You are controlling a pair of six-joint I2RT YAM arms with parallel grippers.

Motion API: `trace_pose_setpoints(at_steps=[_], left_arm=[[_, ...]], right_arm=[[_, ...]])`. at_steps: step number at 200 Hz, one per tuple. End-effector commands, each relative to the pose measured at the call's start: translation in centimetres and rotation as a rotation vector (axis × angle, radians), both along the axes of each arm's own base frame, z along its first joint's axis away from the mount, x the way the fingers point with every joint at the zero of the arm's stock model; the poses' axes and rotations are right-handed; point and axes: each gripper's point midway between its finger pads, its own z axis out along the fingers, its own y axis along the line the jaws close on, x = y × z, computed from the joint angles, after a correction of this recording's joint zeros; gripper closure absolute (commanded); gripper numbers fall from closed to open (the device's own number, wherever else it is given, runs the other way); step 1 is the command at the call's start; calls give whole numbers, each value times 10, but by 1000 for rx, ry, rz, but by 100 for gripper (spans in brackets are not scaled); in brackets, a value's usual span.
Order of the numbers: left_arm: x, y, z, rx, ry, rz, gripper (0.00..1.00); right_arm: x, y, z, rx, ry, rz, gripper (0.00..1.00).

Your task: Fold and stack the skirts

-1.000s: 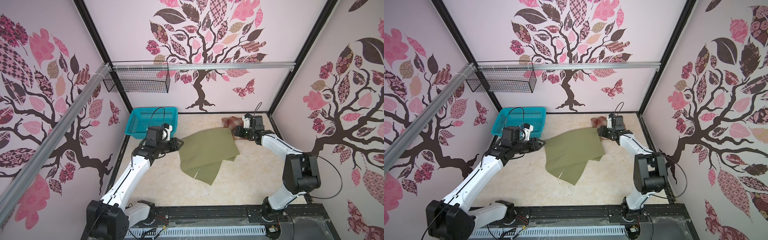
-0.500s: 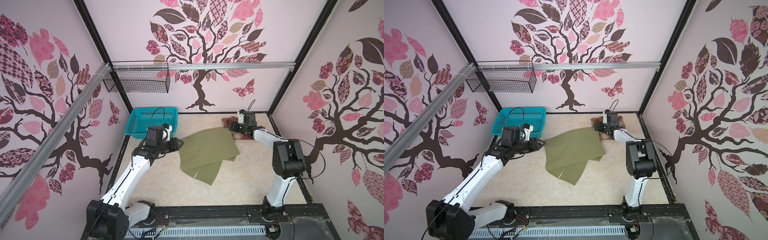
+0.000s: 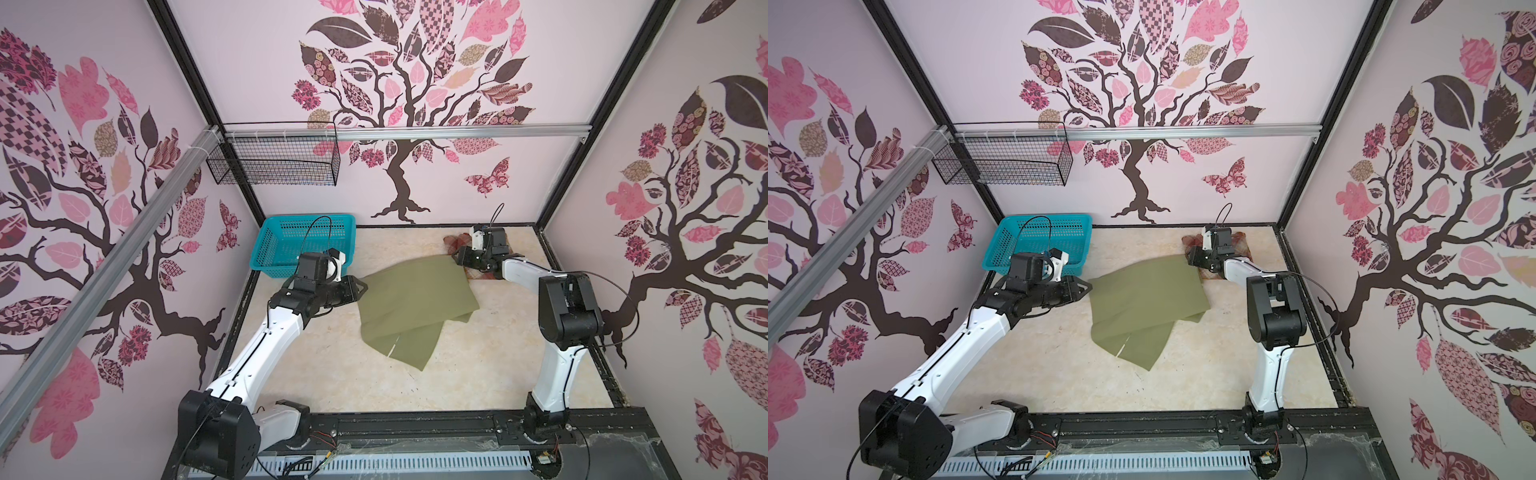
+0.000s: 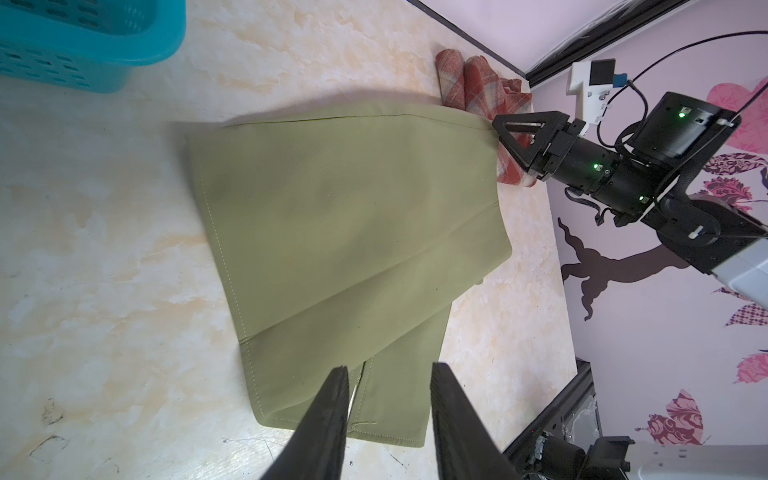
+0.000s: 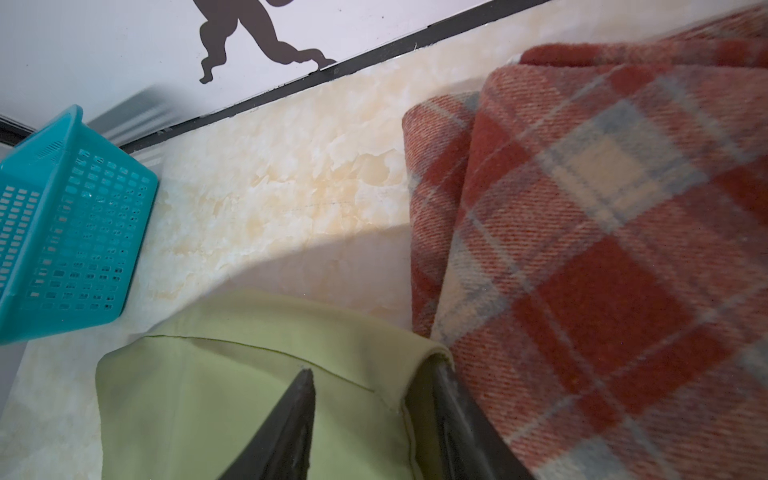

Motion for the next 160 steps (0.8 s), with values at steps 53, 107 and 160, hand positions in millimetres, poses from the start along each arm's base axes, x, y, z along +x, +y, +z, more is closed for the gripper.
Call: trace_pose_setpoints(at_steps=[53,107,160], left_arm=[[-7,1,-14,-3,32,-1,64],[-7,0,-17,-10,41,-2,64],[-4,3,-7,-10,6,24,64]], right_arm=[[2,7,-28,31,61,18,60],[1,7,-14,31,38,12,100],[-7,13,106,56,-170,45,100]])
